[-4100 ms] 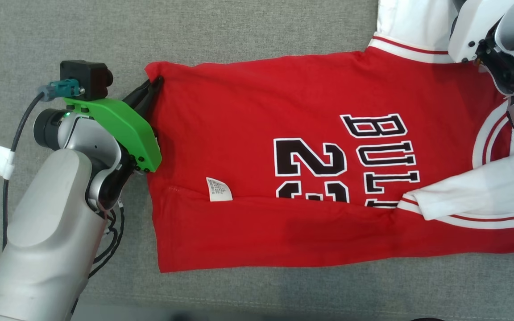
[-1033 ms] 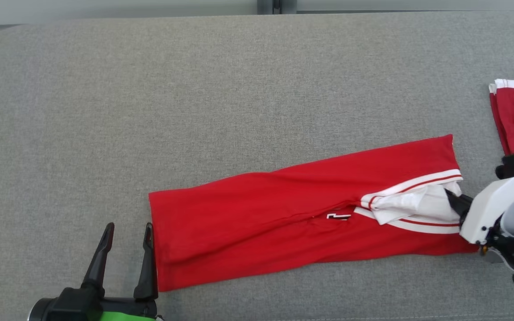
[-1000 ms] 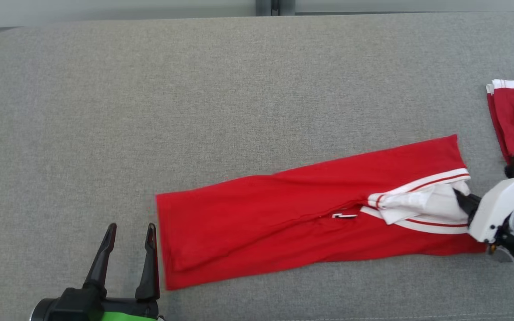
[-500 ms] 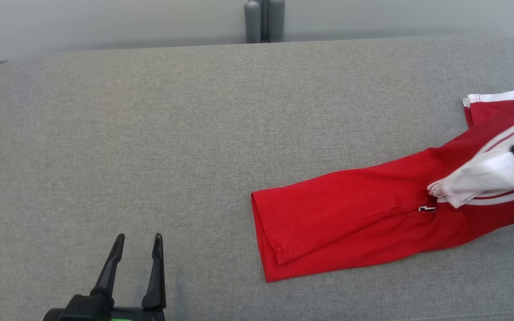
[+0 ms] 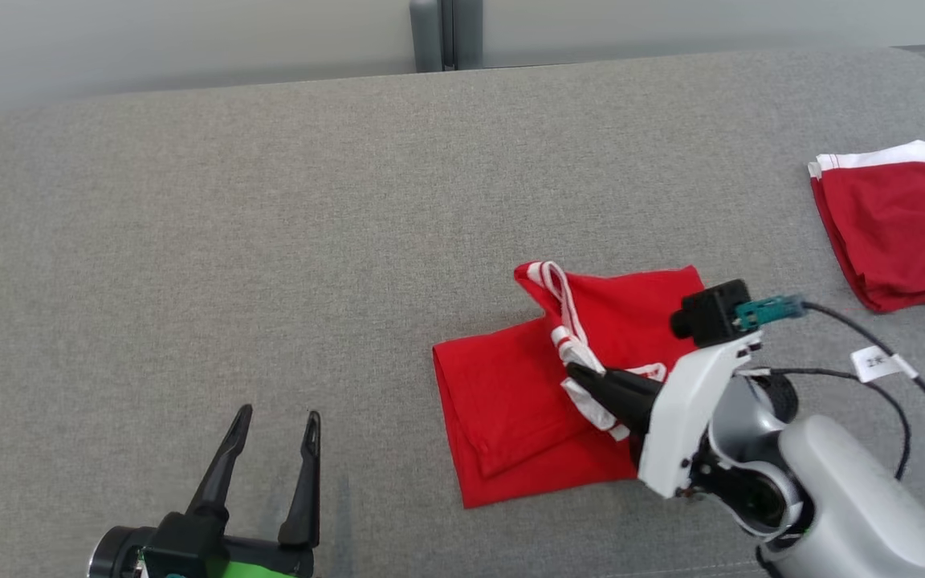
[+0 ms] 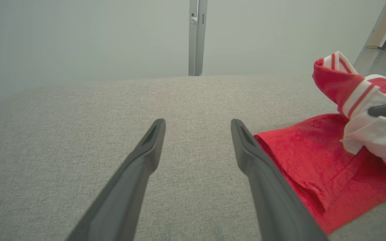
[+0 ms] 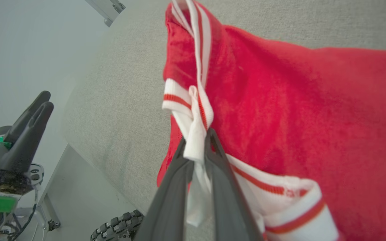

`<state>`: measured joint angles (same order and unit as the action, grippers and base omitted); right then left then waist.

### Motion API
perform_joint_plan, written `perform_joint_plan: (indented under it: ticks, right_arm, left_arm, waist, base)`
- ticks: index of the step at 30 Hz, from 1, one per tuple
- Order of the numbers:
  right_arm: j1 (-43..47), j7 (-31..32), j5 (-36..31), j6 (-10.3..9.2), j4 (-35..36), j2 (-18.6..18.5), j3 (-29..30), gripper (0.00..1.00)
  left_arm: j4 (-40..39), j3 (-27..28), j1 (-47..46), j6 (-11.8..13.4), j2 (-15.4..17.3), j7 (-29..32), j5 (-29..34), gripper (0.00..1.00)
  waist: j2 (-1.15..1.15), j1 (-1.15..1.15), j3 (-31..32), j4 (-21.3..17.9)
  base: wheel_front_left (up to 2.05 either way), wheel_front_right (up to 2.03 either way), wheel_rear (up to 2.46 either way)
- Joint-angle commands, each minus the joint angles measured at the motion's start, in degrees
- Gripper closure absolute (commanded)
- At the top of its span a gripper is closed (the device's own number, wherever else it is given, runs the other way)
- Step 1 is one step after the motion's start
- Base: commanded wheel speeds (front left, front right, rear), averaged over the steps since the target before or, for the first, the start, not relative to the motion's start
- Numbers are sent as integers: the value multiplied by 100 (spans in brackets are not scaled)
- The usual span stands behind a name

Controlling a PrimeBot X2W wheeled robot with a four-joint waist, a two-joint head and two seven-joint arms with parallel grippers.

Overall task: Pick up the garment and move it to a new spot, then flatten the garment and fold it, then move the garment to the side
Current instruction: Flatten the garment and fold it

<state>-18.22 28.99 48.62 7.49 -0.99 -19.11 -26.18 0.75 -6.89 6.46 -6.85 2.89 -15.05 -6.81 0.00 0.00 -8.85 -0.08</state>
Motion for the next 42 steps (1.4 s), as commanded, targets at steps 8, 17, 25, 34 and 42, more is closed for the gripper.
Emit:
perform_joint_plan:
  ticks: [8, 17, 25, 34, 42]
  right_arm:
    - [-80, -753, -733, 0, -1145, 954, -251, 100]
    - [-194, -807, -930, 0, -1595, 1122, -341, 100]
    - [-316, -900, -895, 0, -1619, 1336, -512, 0]
    - [41, -1163, -1113, -1, -511, 883, -295, 0]
    - [852, -1645, -1857, -1, 388, 241, 1185, 0]
  left_arm:
    - [-4, -20, 90, 31, 9, -13, 39, 0]
    - [50, 9, 150, 56, 9, -13, 15, 0]
    - [149, 5, 136, 15, 10, -14, 79, 0]
    - [218, 82, 282, -4, 23, -13, 216, 0]
    - [95, 277, 416, 30, 13, -13, 83, 0]
  waist:
    - [0, 0, 64, 138]
    - [0, 0, 90, 129]
    - [0, 0, 98, 53]
    - [0, 0, 345, 42]
    - [0, 0, 611, 11]
  base:
    - [0, 0, 0]
    - [0, 0, 0]
    - [0, 0, 0]
    - [0, 0, 0]
    - [0, 0, 0]
